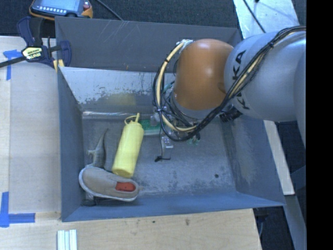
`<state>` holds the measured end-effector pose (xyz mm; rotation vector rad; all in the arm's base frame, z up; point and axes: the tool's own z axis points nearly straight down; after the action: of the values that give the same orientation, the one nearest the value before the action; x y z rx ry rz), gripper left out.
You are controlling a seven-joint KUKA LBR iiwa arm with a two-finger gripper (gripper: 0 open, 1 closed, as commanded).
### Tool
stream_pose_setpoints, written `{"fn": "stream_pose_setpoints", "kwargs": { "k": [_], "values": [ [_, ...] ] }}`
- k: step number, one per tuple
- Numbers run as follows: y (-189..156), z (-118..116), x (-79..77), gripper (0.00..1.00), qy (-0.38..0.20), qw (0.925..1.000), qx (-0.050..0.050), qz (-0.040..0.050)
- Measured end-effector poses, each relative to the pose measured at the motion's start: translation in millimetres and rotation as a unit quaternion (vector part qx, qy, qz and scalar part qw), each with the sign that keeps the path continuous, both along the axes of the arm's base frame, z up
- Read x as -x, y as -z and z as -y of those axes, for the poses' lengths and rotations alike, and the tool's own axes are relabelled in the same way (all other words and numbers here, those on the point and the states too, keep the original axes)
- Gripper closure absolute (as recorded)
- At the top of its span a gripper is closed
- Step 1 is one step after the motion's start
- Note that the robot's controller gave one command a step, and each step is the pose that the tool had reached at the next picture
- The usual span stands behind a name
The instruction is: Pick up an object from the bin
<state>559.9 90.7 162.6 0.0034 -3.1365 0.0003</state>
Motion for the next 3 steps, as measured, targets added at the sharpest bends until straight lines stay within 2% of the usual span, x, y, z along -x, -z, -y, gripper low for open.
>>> {"fn": "stream_pose_setpoints", "kwargs": {
  "k": [1, 2, 3],
  "values": [
    [-4.9, 0.4, -1.5, 0.0, 0.001, 1.0, -0.001, 0.004],
    [26.5, -9.6, -13.8, 0.0, -0.076, 0.9971, 0.0, 0.0078],
    [37.6, -33.9, -38.5, 0.0, -0.19, 0.9819, 0.0, 0.0029]
  ]
}}
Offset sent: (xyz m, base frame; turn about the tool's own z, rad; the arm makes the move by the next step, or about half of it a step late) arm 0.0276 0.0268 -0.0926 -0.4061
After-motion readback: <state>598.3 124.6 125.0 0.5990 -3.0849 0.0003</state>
